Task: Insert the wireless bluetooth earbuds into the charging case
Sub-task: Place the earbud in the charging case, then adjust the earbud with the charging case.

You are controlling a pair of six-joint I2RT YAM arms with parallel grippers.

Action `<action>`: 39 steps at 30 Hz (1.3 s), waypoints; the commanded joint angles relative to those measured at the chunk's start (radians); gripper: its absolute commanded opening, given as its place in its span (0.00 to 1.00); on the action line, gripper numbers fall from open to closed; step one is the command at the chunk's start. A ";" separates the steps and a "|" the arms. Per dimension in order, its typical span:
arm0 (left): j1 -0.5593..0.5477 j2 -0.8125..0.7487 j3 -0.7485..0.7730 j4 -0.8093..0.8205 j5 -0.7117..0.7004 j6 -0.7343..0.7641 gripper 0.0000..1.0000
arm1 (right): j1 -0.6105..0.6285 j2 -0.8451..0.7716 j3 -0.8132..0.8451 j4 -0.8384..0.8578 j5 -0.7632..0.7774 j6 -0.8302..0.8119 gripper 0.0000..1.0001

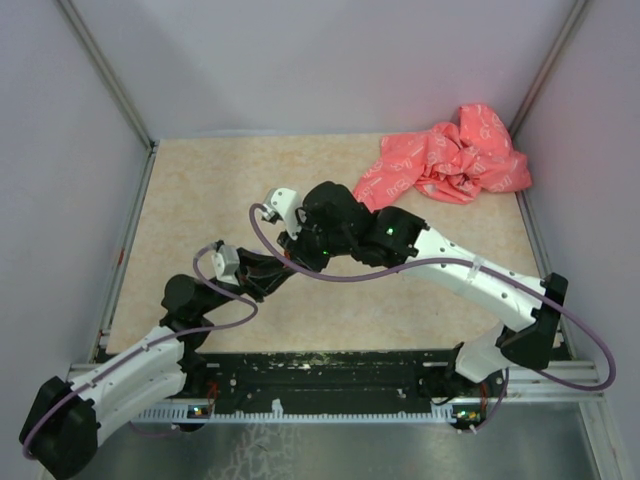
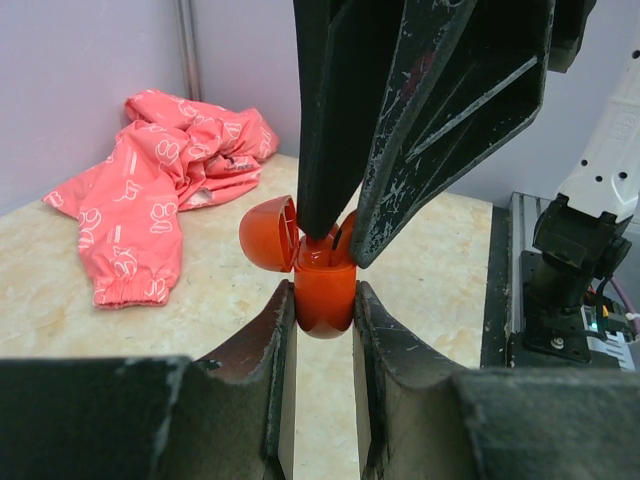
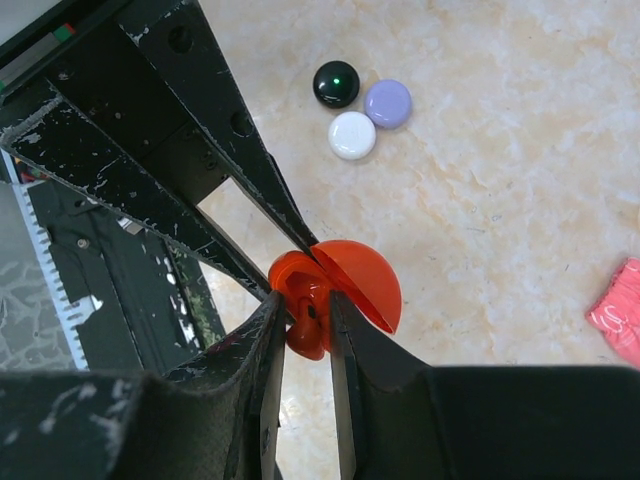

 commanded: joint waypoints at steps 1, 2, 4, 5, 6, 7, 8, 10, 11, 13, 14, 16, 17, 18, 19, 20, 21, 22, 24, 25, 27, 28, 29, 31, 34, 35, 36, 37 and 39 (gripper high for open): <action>-0.003 -0.003 -0.005 0.139 -0.020 -0.042 0.00 | 0.013 0.012 0.038 0.005 0.057 0.030 0.24; -0.003 -0.002 -0.008 0.145 -0.021 -0.046 0.00 | 0.012 0.011 0.038 0.009 0.060 0.034 0.24; -0.003 0.004 -0.013 0.157 -0.027 -0.049 0.00 | 0.012 0.012 0.044 0.017 0.066 0.043 0.24; -0.003 0.008 -0.015 0.160 -0.027 -0.050 0.00 | 0.011 0.011 0.049 0.019 0.067 0.047 0.25; -0.003 0.013 -0.018 0.164 -0.029 -0.050 0.00 | 0.012 0.010 0.054 0.024 0.070 0.052 0.25; -0.003 0.018 -0.022 0.168 -0.028 -0.050 0.00 | 0.012 0.009 0.059 0.028 0.072 0.055 0.28; -0.003 0.024 -0.028 0.173 -0.029 -0.050 0.00 | 0.012 0.006 0.067 0.031 0.072 0.057 0.30; -0.003 0.036 -0.037 0.185 -0.032 -0.051 0.00 | 0.011 -0.004 0.079 0.039 0.072 0.062 0.34; -0.003 0.043 -0.044 0.191 -0.033 -0.048 0.00 | 0.011 -0.009 0.083 0.042 0.071 0.065 0.36; -0.003 0.047 -0.054 0.203 -0.037 -0.051 0.00 | 0.011 -0.022 0.087 0.045 0.068 0.067 0.42; -0.003 0.048 -0.058 0.207 -0.038 -0.053 0.00 | 0.011 -0.028 0.088 0.045 0.064 0.068 0.44; -0.003 0.045 -0.061 0.210 -0.039 -0.052 0.00 | 0.011 -0.043 0.085 0.040 0.056 0.069 0.46; -0.003 0.045 -0.060 0.211 -0.039 -0.052 0.00 | 0.011 -0.051 0.080 0.040 0.050 0.072 0.47; -0.003 0.044 -0.060 0.210 -0.037 -0.052 0.00 | 0.011 -0.058 0.073 0.041 0.042 0.075 0.48; -0.003 0.043 -0.060 0.210 -0.039 -0.054 0.00 | 0.010 -0.065 0.065 0.041 0.028 0.081 0.48; -0.003 0.043 -0.060 0.211 -0.040 -0.056 0.00 | 0.010 -0.070 0.059 0.042 0.016 0.090 0.48; -0.003 0.043 -0.060 0.212 -0.042 -0.059 0.00 | 0.008 -0.075 0.054 0.042 0.006 0.098 0.49; -0.003 0.042 -0.060 0.215 -0.045 -0.063 0.00 | 0.007 -0.080 0.047 0.041 -0.004 0.108 0.49; -0.003 0.042 -0.060 0.221 -0.050 -0.072 0.00 | 0.000 -0.089 0.030 0.046 -0.025 0.129 0.50; -0.003 0.042 -0.060 0.223 -0.052 -0.078 0.00 | -0.003 -0.092 0.020 0.048 -0.037 0.141 0.52; -0.003 0.042 -0.058 0.225 -0.052 -0.084 0.00 | -0.007 -0.097 0.009 0.049 -0.055 0.164 0.52; -0.003 0.041 -0.056 0.226 -0.051 -0.088 0.00 | -0.007 -0.099 0.005 0.050 -0.060 0.172 0.52; -0.003 0.041 -0.057 0.228 -0.052 -0.091 0.00 | -0.008 -0.099 0.001 0.051 -0.067 0.179 0.52; -0.003 0.042 -0.058 0.231 -0.051 -0.097 0.00 | -0.011 -0.100 -0.007 0.052 -0.079 0.190 0.52; -0.003 0.041 -0.056 0.237 -0.053 -0.105 0.00 | -0.018 -0.094 -0.011 0.052 -0.100 0.203 0.52; -0.003 0.040 -0.056 0.237 -0.053 -0.105 0.00 | -0.018 -0.092 -0.013 0.052 -0.105 0.205 0.52; -0.003 0.038 -0.055 0.237 -0.053 -0.106 0.00 | -0.019 -0.092 -0.015 0.052 -0.106 0.207 0.52; -0.003 0.037 -0.054 0.237 -0.053 -0.106 0.00 | -0.021 -0.090 -0.016 0.052 -0.102 0.209 0.52; -0.003 0.036 -0.052 0.237 -0.052 -0.107 0.00 | -0.022 -0.089 -0.019 0.053 -0.088 0.212 0.52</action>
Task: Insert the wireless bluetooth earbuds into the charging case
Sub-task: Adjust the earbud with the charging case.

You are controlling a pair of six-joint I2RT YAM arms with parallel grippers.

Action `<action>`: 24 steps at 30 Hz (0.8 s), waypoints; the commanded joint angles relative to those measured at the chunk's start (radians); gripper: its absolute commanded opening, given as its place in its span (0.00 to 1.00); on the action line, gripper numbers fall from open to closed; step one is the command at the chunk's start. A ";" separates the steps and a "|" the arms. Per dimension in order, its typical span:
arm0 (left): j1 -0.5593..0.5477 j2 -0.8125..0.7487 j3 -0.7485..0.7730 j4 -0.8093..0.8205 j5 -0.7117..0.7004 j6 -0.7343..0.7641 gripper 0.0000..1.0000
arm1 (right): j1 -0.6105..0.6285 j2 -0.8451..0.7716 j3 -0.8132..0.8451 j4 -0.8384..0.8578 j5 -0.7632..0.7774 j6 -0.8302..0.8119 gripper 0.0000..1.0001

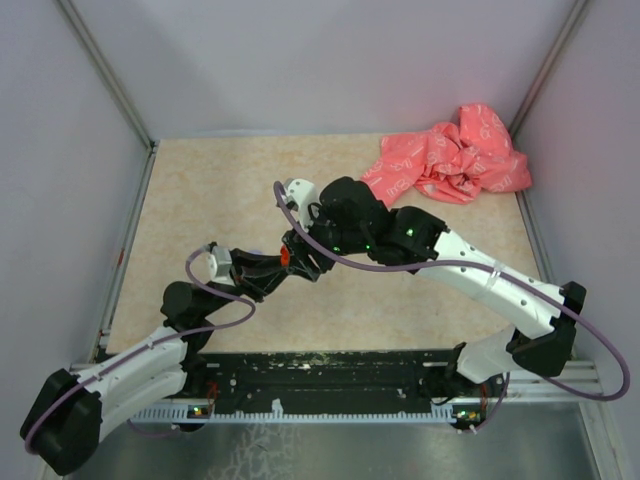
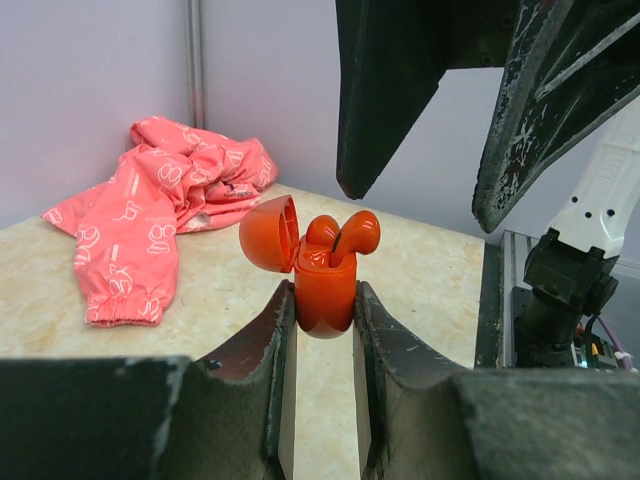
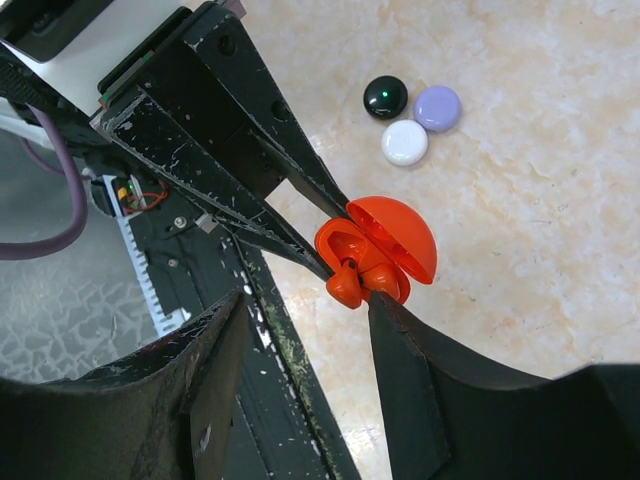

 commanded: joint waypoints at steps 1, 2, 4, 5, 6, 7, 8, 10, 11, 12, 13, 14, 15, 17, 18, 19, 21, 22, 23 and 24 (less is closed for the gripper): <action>-0.003 -0.012 0.003 0.050 -0.006 -0.017 0.00 | -0.004 -0.019 -0.005 0.044 -0.001 0.026 0.52; -0.003 -0.012 0.004 0.050 -0.006 -0.019 0.00 | -0.005 -0.019 -0.007 0.046 -0.001 0.025 0.52; -0.003 -0.012 0.003 0.051 -0.007 -0.020 0.00 | -0.005 -0.017 -0.007 0.047 -0.010 0.027 0.52; -0.003 -0.011 0.005 0.051 -0.006 -0.019 0.00 | -0.007 -0.015 -0.008 0.046 -0.011 0.026 0.52; -0.003 -0.011 0.005 0.053 -0.005 -0.018 0.00 | -0.007 -0.013 -0.008 0.045 -0.010 0.025 0.52; -0.003 -0.009 0.006 0.054 -0.004 -0.019 0.00 | -0.007 -0.010 -0.009 0.043 -0.008 0.026 0.52; -0.003 -0.010 0.006 0.054 -0.003 -0.020 0.00 | -0.007 -0.008 -0.007 0.042 -0.010 0.025 0.52; -0.003 -0.010 0.007 0.056 -0.002 -0.021 0.00 | -0.007 -0.004 -0.007 0.043 -0.019 0.027 0.51; -0.003 -0.011 0.006 0.055 -0.002 -0.022 0.00 | -0.007 -0.005 -0.008 0.043 -0.023 0.027 0.51; -0.003 -0.010 0.006 0.054 -0.003 -0.021 0.00 | -0.007 -0.006 -0.009 0.044 -0.029 0.028 0.51; -0.003 -0.012 0.005 0.055 -0.004 -0.020 0.00 | -0.007 -0.007 -0.009 0.047 -0.037 0.028 0.51; -0.003 -0.012 0.005 0.054 -0.005 -0.020 0.00 | -0.007 -0.007 -0.007 0.047 -0.045 0.028 0.51; -0.003 -0.011 0.004 0.054 -0.004 -0.020 0.00 | -0.007 -0.007 -0.007 0.047 -0.053 0.028 0.50; -0.003 -0.010 0.005 0.056 -0.004 -0.022 0.00 | -0.007 -0.002 -0.005 0.047 -0.071 0.027 0.50; -0.003 -0.010 0.004 0.058 -0.003 -0.022 0.00 | -0.007 0.000 -0.004 0.044 -0.083 0.027 0.50; -0.003 -0.010 0.005 0.059 -0.002 -0.021 0.00 | -0.007 0.004 -0.002 0.039 -0.093 0.025 0.50; -0.003 -0.009 0.006 0.059 -0.003 -0.022 0.00 | -0.006 0.011 0.002 0.033 -0.106 0.026 0.49; -0.003 -0.009 0.006 0.059 -0.003 -0.021 0.00 | -0.007 0.014 0.001 0.032 -0.112 0.026 0.49; -0.003 -0.008 0.006 0.059 -0.005 -0.021 0.00 | -0.007 0.015 0.002 0.034 -0.120 0.026 0.48; -0.003 -0.005 0.005 0.059 -0.004 -0.021 0.00 | -0.006 0.013 0.002 0.036 -0.128 0.027 0.48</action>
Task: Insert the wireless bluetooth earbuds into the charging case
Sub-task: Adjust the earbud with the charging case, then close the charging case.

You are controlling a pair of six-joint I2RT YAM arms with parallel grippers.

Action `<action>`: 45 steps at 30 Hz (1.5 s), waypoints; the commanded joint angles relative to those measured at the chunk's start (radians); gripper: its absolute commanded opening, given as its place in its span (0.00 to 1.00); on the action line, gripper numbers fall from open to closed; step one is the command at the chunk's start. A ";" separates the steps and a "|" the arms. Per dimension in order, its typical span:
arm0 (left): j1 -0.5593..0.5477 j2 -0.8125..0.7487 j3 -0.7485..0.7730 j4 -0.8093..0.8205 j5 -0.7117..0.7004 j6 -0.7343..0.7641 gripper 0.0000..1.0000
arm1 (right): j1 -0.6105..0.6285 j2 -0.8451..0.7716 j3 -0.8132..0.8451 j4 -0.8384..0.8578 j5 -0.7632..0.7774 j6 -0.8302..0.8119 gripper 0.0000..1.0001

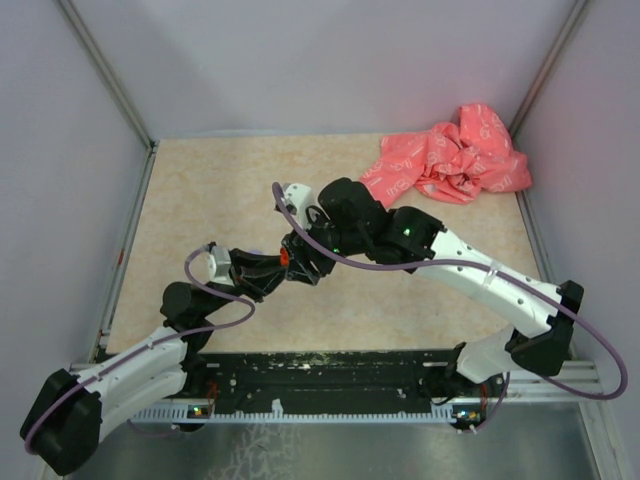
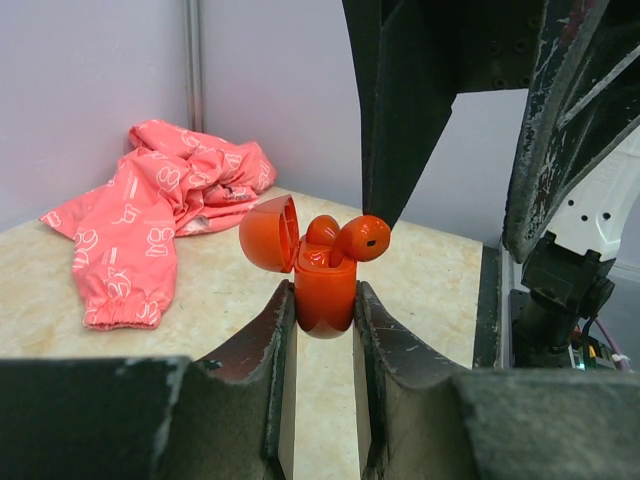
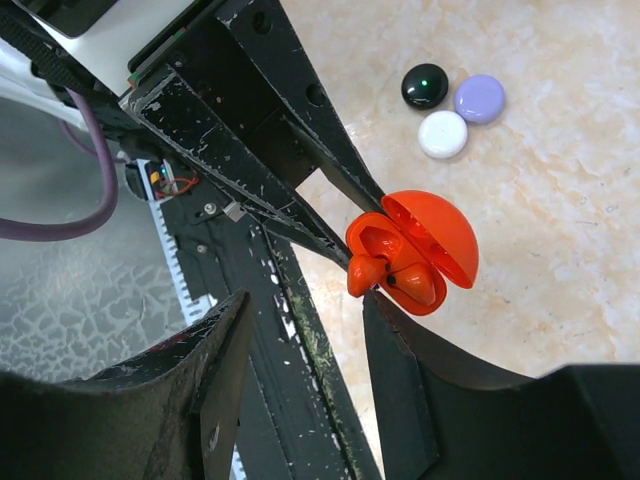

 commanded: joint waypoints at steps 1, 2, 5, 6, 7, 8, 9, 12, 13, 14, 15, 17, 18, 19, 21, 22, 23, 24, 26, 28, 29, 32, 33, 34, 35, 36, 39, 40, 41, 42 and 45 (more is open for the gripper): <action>-0.003 -0.001 0.004 0.050 -0.003 -0.014 0.00 | -0.001 0.009 0.014 0.038 -0.062 0.008 0.48; -0.003 0.003 0.004 0.052 -0.002 -0.014 0.00 | -0.001 0.008 0.011 0.044 -0.074 0.009 0.48; -0.003 0.017 0.008 0.064 0.011 -0.015 0.00 | -0.001 0.012 0.012 0.060 -0.078 0.013 0.48; -0.003 0.021 0.008 0.069 0.017 -0.016 0.00 | -0.001 0.014 0.014 0.064 -0.075 0.015 0.48; -0.003 0.026 0.010 0.071 0.023 -0.016 0.00 | -0.001 0.016 0.014 0.069 -0.069 0.016 0.48; -0.003 0.028 0.011 0.073 0.030 -0.015 0.00 | -0.001 0.019 0.015 0.074 -0.066 0.019 0.48; -0.003 0.031 0.014 0.073 0.035 -0.015 0.00 | -0.001 0.021 0.015 0.078 -0.065 0.020 0.48; -0.003 0.039 0.019 0.072 0.050 -0.014 0.00 | -0.001 0.027 0.015 0.091 -0.058 0.024 0.48; -0.003 0.042 0.020 0.072 0.056 -0.013 0.00 | -0.001 0.030 0.017 0.094 -0.053 0.026 0.48; -0.003 0.044 0.022 0.073 0.063 -0.014 0.00 | 0.000 0.032 0.017 0.094 -0.044 0.027 0.48; -0.003 0.048 0.023 0.074 0.069 -0.013 0.00 | 0.000 0.035 0.018 0.094 -0.037 0.028 0.48; -0.003 0.049 0.025 0.078 0.074 -0.014 0.00 | 0.000 0.041 0.019 0.091 -0.027 0.031 0.48; -0.003 0.048 0.025 0.078 0.075 -0.014 0.00 | -0.001 0.043 0.022 0.087 -0.024 0.031 0.48; -0.003 0.047 0.024 0.075 0.075 -0.013 0.00 | 0.000 0.041 0.024 0.087 -0.022 0.031 0.48; -0.003 0.044 0.024 0.060 0.074 -0.007 0.00 | -0.001 0.025 0.022 0.093 -0.018 0.025 0.48; -0.003 0.042 0.020 0.053 0.075 -0.005 0.00 | -0.003 0.014 0.022 0.093 -0.017 0.019 0.48; -0.002 0.041 0.018 0.045 0.077 -0.005 0.00 | -0.008 0.001 0.021 0.094 -0.022 0.014 0.49; -0.001 0.042 0.013 0.042 0.079 -0.004 0.00 | -0.019 -0.011 0.019 0.096 -0.034 0.011 0.50; -0.001 0.047 0.008 0.040 0.101 -0.004 0.00 | -0.066 -0.036 -0.006 0.113 -0.070 0.012 0.50; 0.000 0.053 0.009 0.043 0.135 -0.005 0.00 | -0.100 -0.058 -0.033 0.137 -0.108 0.007 0.52; 0.000 0.058 0.007 0.049 0.155 -0.006 0.00 | -0.114 -0.068 -0.049 0.148 -0.128 -0.002 0.53; 0.002 0.072 0.017 0.071 0.216 -0.015 0.00 | -0.164 -0.070 -0.097 0.190 -0.211 -0.001 0.57; 0.002 0.077 0.021 0.079 0.237 -0.017 0.00 | -0.179 -0.067 -0.112 0.203 -0.241 0.000 0.58; 0.003 0.083 0.026 0.083 0.251 -0.019 0.00 | -0.190 -0.063 -0.127 0.218 -0.264 0.006 0.59; 0.003 0.085 0.029 0.086 0.261 -0.021 0.00 | -0.196 -0.059 -0.138 0.228 -0.292 0.010 0.59; 0.003 0.086 0.032 0.087 0.265 -0.023 0.00 | -0.198 -0.055 -0.147 0.236 -0.318 0.011 0.60; 0.004 0.084 0.033 0.090 0.261 -0.024 0.00 | -0.198 -0.046 -0.170 0.247 -0.375 0.013 0.60; 0.004 0.085 0.034 0.090 0.259 -0.025 0.00 | -0.198 -0.042 -0.175 0.242 -0.394 0.009 0.61; 0.005 0.085 0.033 0.090 0.256 -0.025 0.00 | -0.197 -0.037 -0.180 0.233 -0.413 0.008 0.60; 0.005 0.085 0.034 0.090 0.256 -0.026 0.00 | -0.198 -0.032 -0.182 0.226 -0.429 0.008 0.60; 0.005 0.085 0.037 0.094 0.253 -0.031 0.00 | -0.199 -0.026 -0.190 0.213 -0.483 0.006 0.58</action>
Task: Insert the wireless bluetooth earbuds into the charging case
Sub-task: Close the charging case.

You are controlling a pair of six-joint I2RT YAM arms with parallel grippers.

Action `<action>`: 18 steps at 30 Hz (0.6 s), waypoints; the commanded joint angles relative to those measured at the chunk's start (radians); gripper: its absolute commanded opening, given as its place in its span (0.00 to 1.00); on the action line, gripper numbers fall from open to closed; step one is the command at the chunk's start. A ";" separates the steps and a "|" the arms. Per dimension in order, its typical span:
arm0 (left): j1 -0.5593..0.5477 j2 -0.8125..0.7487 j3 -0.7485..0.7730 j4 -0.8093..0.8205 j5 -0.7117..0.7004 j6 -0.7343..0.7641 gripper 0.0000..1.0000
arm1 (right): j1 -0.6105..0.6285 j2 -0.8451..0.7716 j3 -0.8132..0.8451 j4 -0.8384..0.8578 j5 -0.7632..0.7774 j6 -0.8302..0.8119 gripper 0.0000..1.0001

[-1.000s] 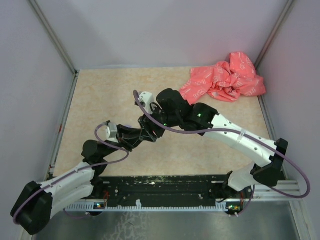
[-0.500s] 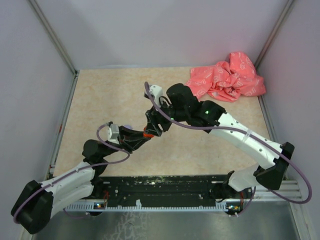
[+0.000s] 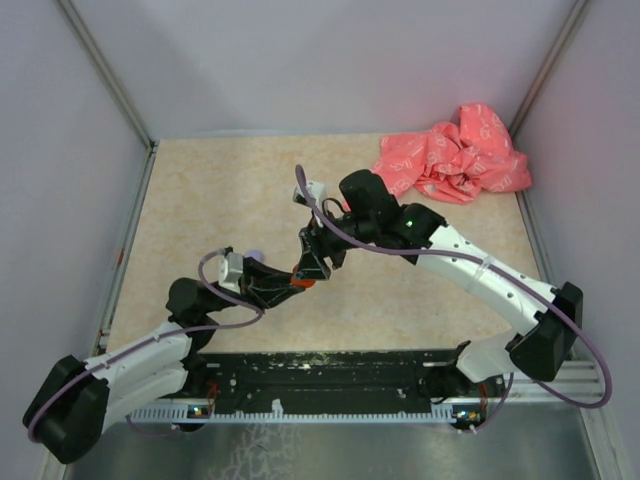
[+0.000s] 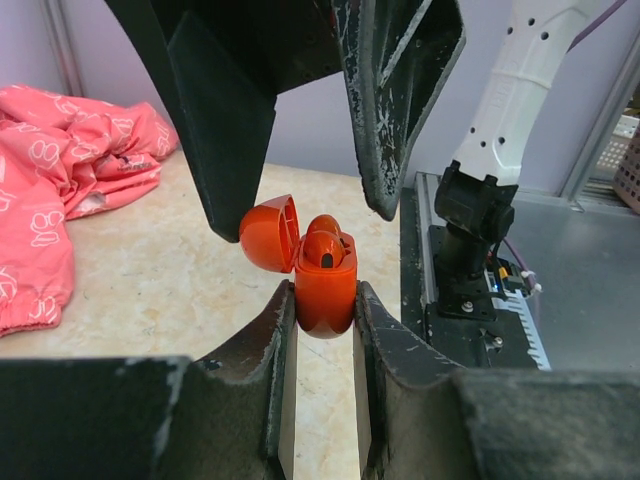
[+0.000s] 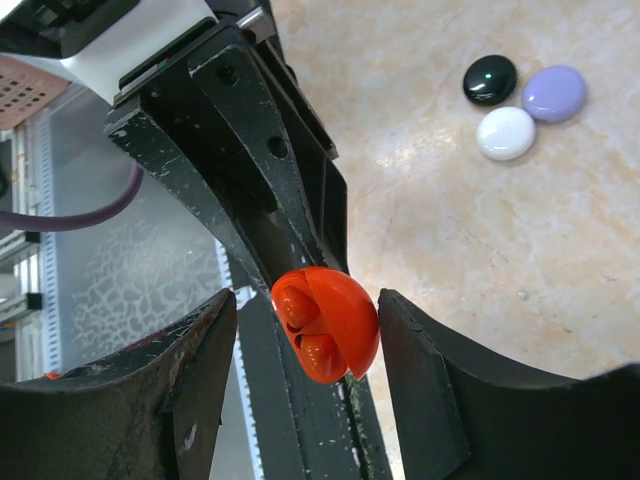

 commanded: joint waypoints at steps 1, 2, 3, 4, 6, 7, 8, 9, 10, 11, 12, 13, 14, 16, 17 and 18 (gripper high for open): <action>0.005 -0.002 0.033 0.052 0.009 -0.017 0.00 | -0.003 -0.003 -0.003 0.037 -0.137 -0.002 0.58; 0.004 -0.003 0.032 0.050 0.003 -0.018 0.00 | -0.002 -0.007 -0.004 0.033 -0.146 -0.006 0.58; 0.005 -0.003 0.032 0.041 -0.006 -0.018 0.00 | -0.003 -0.009 -0.004 0.025 -0.152 -0.012 0.58; 0.005 -0.003 0.033 0.030 -0.015 -0.018 0.00 | -0.003 -0.017 -0.005 0.017 -0.156 -0.019 0.57; 0.004 -0.002 0.031 0.014 -0.028 -0.013 0.00 | -0.002 -0.034 -0.007 0.005 -0.168 -0.040 0.56; 0.006 -0.001 0.030 0.007 -0.034 -0.017 0.00 | -0.003 -0.044 -0.009 0.002 -0.170 -0.047 0.56; 0.006 0.000 0.029 -0.003 -0.040 -0.017 0.00 | -0.003 -0.058 -0.013 0.000 -0.165 -0.050 0.56; 0.006 0.000 0.029 -0.014 -0.044 -0.017 0.00 | -0.003 -0.069 -0.019 -0.002 -0.158 -0.055 0.56; 0.006 0.000 0.027 -0.023 -0.051 -0.019 0.00 | -0.003 -0.078 -0.023 -0.006 -0.152 -0.060 0.56; 0.006 0.000 0.024 -0.033 -0.059 -0.022 0.00 | -0.003 -0.084 -0.027 -0.013 -0.148 -0.066 0.56; 0.006 0.000 0.020 -0.040 -0.067 -0.024 0.00 | -0.003 -0.089 -0.032 -0.018 -0.146 -0.070 0.56; 0.006 0.000 0.018 -0.047 -0.073 -0.026 0.00 | -0.003 -0.091 -0.036 -0.021 -0.146 -0.072 0.55; 0.006 0.001 0.016 -0.055 -0.078 -0.030 0.00 | -0.003 -0.095 -0.041 -0.022 -0.146 -0.073 0.55; 0.006 0.006 0.015 -0.060 -0.078 -0.032 0.00 | -0.003 -0.099 -0.050 -0.016 -0.167 -0.074 0.55; 0.006 0.006 0.015 -0.062 -0.081 -0.034 0.00 | -0.003 -0.101 -0.052 -0.014 -0.177 -0.075 0.54; 0.006 0.007 0.015 -0.065 -0.085 -0.037 0.00 | -0.003 -0.103 -0.053 -0.012 -0.179 -0.076 0.54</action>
